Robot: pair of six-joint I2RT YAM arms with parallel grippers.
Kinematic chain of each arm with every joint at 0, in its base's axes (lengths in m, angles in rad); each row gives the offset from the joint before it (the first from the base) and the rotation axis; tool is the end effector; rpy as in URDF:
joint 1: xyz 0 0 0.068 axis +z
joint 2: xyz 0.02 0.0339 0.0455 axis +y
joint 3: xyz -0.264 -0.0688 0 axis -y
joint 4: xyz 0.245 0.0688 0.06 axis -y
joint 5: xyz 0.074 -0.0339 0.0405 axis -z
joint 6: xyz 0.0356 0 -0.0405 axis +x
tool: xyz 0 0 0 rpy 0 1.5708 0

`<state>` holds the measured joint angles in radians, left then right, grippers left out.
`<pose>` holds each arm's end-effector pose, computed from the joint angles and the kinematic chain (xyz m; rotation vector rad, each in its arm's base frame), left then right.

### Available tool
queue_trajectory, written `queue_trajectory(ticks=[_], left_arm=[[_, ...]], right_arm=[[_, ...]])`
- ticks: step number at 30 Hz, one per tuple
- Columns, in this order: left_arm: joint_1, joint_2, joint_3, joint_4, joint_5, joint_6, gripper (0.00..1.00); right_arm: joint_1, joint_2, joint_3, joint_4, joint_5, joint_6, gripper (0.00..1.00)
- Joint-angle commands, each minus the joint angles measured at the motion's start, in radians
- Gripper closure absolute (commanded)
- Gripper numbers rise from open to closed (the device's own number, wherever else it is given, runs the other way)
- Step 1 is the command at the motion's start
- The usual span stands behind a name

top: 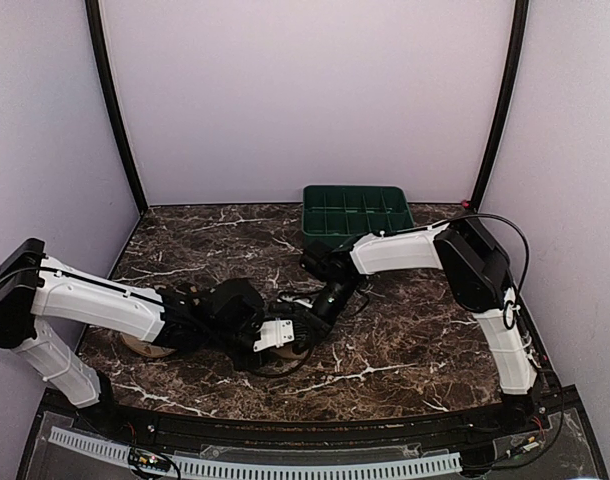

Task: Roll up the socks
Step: Roll the sock at the center of the board.

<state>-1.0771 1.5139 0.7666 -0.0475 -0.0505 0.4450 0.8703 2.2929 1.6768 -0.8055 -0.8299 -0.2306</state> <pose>0.1448 -0.2653 0.1764 1.6222 1.7388 -0.2450 0.2659 0.3561 0.1221 1.5209 -2.3045 -1.2189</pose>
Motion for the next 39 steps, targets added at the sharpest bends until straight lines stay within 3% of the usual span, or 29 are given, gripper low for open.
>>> queue_trajectory(ticks=[1,18,32,39], left_arm=[[-0.007,0.018,0.023,-0.017,-0.020,0.046,0.59],[-0.015,0.111,0.030,0.056,-0.080,0.096,0.59],[-0.017,0.181,0.081,-0.037,0.007,0.083,0.94],[-0.013,0.230,0.125,-0.125,0.072,0.057,1.00]], right_arm=[[0.000,0.042,0.008,-0.062,0.018,-0.015,1.00],[-0.004,0.066,0.019,-0.100,-0.021,-0.047,1.00],[-0.009,0.082,0.039,-0.111,-0.025,-0.053,1.00],[-0.039,0.027,-0.059,0.001,-0.045,-0.005,0.79]])
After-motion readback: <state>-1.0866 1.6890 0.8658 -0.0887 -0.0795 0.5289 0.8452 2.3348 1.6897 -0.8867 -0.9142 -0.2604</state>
